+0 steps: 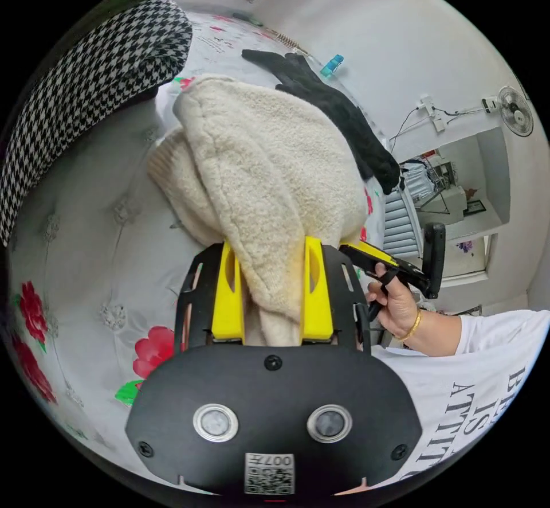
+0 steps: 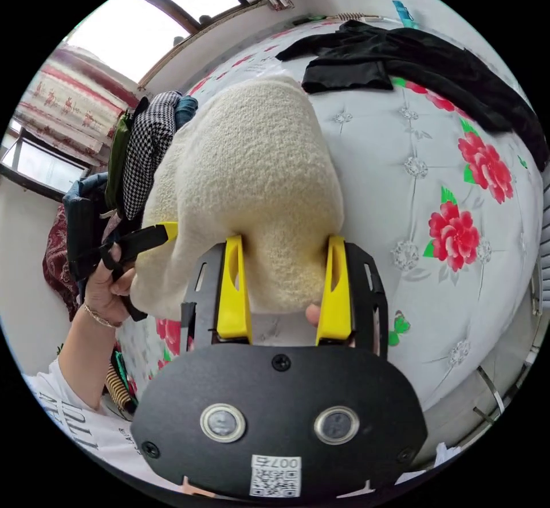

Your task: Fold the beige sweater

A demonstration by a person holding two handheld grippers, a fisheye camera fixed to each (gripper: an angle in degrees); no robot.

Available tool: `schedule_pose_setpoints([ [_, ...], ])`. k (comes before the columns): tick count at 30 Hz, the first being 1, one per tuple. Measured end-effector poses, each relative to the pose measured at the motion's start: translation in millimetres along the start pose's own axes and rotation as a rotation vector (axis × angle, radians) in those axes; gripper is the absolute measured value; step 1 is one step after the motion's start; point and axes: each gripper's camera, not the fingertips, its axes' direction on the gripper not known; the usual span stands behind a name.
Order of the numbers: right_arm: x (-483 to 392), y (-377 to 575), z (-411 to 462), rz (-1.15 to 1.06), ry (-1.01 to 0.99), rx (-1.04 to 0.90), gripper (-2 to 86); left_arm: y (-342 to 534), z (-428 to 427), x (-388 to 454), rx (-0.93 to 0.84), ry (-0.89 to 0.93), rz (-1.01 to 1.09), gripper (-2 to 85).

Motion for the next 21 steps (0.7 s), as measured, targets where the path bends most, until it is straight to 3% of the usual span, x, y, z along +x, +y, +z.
schedule_pose_setpoints([
  [3, -26.6, -53.0, 30.9, -0.005, 0.046, 0.096, 16.8, -12.2, -17.0, -3.3, 0.082, -0.144, 0.009, 13.6],
  [9, -50.2, -183.8, 86.5, -0.110, 0.119, 0.231, 17.3, 18.9, -13.1, -12.2, 0.124, -0.216, -0.042, 12.1],
  [13, -13.0, -243.7, 69.8, -0.394, -0.109, -0.020, 16.8, 54.7, 18.4, -15.6, 0.045, -0.244, -0.078, 12.1],
  [15, 20.9, -237.0, 36.7, -0.494, -0.173, -0.015, 16.5, 82.2, 38.4, -17.4, -0.025, -0.254, -0.112, 11.7],
  [18, 99.4, -221.9, -21.2, -0.399, 0.070, 0.183, 15.3, 106.2, 41.9, -12.6, -0.004, -0.259, -0.126, 10.9],
  [21, 165.4, -229.8, -38.6, -0.288, 0.375, 0.179, 14.3, 88.5, 40.3, -13.7, 0.031, -0.240, -0.131, 11.4],
])
